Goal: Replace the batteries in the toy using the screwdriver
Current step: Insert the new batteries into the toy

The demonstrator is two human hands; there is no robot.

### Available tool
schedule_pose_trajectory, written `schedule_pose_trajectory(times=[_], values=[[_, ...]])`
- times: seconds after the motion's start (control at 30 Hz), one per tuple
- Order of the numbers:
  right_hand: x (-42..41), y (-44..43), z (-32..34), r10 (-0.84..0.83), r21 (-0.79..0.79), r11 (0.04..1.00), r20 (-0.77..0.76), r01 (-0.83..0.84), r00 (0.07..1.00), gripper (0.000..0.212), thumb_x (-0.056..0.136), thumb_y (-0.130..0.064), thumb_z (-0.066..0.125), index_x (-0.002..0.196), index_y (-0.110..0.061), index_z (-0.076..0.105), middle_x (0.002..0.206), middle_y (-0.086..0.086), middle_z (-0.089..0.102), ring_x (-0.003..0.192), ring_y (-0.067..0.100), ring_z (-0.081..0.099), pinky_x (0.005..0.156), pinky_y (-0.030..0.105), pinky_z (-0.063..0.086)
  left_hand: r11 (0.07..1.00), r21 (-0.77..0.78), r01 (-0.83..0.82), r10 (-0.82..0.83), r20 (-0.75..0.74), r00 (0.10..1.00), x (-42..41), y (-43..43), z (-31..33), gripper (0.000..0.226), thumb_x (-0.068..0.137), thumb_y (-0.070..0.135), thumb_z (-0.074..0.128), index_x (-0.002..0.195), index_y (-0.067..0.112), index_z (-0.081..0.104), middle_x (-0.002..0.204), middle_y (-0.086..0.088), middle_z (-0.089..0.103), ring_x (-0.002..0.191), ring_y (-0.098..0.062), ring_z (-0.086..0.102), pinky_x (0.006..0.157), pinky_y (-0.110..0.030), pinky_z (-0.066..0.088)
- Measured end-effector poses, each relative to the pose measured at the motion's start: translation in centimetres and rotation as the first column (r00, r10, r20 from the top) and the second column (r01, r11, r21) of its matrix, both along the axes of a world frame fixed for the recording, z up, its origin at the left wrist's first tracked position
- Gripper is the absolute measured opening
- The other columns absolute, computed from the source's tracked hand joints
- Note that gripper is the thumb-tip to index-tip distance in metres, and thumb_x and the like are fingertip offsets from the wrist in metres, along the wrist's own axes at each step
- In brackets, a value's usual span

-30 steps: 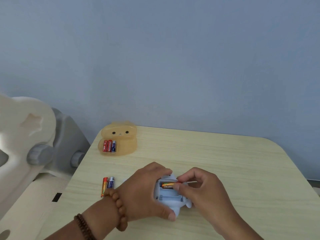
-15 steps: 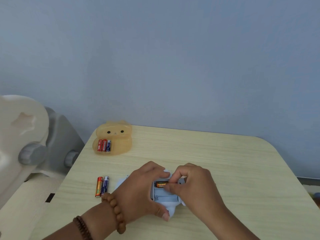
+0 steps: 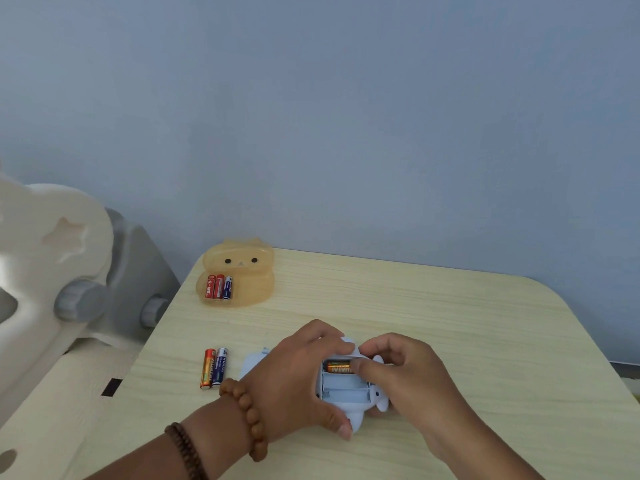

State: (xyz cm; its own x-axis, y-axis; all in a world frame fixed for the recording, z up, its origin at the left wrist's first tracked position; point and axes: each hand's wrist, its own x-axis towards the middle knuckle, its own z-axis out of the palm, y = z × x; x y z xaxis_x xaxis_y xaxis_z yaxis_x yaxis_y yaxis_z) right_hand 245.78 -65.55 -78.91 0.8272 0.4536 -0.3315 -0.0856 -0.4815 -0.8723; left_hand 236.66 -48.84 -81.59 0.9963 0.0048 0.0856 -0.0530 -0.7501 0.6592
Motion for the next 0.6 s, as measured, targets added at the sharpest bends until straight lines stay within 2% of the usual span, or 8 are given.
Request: schedule_pose_trajectory(times=[0.17, 0.3, 0.37, 0.47, 0.53, 0.6], values=[[0.2, 0.3, -0.3, -0.046, 0.007, 0.999, -0.019, 0.046, 0.999, 0.009, 0.077, -0.016, 0.083, 0.080, -0.018, 0.076, 0.079, 0.009, 0.076, 0.040, 0.008, 0.056, 0.044, 0.022, 0.046, 1.000, 0.004, 0.004, -0.004, 0.008, 1.000, 0.1, -0.1, -0.1, 0.090, 0.056, 0.055, 0.088, 0.135, 0.035, 0.050, 0.129, 0.023, 0.042, 0.115, 0.010, 0.042, 0.092, 0.004, 0.027], [0.5, 0.5, -0.1, 0.000, -0.032, 0.999, -0.001, 0.000, 1.000, 0.008, 0.077, -0.017, 0.082, 0.082, -0.016, 0.075, 0.083, 0.013, 0.075, 0.038, 0.005, 0.054, 0.043, 0.022, 0.045, 1.000, 0.005, -0.007, 0.007, 0.019, 1.000, 0.2, 0.0, -0.2, 0.087, 0.055, 0.057, 0.087, 0.131, 0.035, 0.052, 0.128, 0.023, 0.044, 0.117, 0.011, 0.041, 0.093, 0.001, 0.030], [0.3, 0.5, 0.3, 0.037, -0.056, 0.998, -0.011, -0.038, 0.999, 0.013, 0.078, -0.022, 0.079, 0.085, -0.016, 0.071, 0.080, 0.010, 0.073, 0.042, 0.008, 0.055, 0.046, 0.024, 0.045, 1.000, -0.015, -0.003, 0.003, 0.011, 1.000, 0.1, 0.0, -0.2, 0.087, 0.055, 0.055, 0.088, 0.132, 0.036, 0.052, 0.128, 0.023, 0.044, 0.117, 0.011, 0.042, 0.094, 0.000, 0.031], [-0.3, 0.5, 0.4, 0.055, -0.105, 0.993, -0.027, -0.058, 0.998, 0.033, 0.074, -0.040, 0.078, 0.091, -0.016, 0.063, 0.075, -0.004, 0.061, 0.058, 0.010, 0.056, 0.057, 0.026, 0.045, 1.000, -0.027, -0.003, 0.002, -0.015, 1.000, 0.1, -0.2, -0.1, 0.089, 0.056, 0.050, 0.090, 0.134, 0.037, 0.050, 0.131, 0.025, 0.041, 0.117, 0.013, 0.041, 0.094, 0.001, 0.031], [-0.6, 0.6, 0.1, 0.085, -0.136, 0.988, 0.047, -0.078, 0.995, 0.027, 0.074, -0.035, 0.076, 0.091, -0.021, 0.061, 0.079, -0.008, 0.062, 0.066, 0.008, 0.057, 0.060, 0.024, 0.044, 1.000, -0.006, -0.011, 0.010, -0.030, 1.000, 0.3, -0.6, 0.4, 0.092, 0.056, 0.048, 0.091, 0.136, 0.034, 0.048, 0.132, 0.022, 0.040, 0.116, 0.013, 0.041, 0.094, 0.004, 0.027], [-0.9, 0.6, -0.3, 0.114, -0.139, 0.985, 0.116, -0.097, 0.987, 0.019, 0.076, -0.024, 0.074, 0.089, -0.025, 0.061, 0.081, -0.007, 0.065, 0.064, 0.002, 0.056, 0.057, 0.019, 0.044, 0.999, -0.021, -0.041, 0.040, -0.080, 0.996, 0.2, -0.2, 1.5, 0.098, 0.055, 0.046, 0.092, 0.139, 0.033, 0.043, 0.134, 0.020, 0.039, 0.117, 0.008, 0.043, 0.098, 0.000, 0.030]])
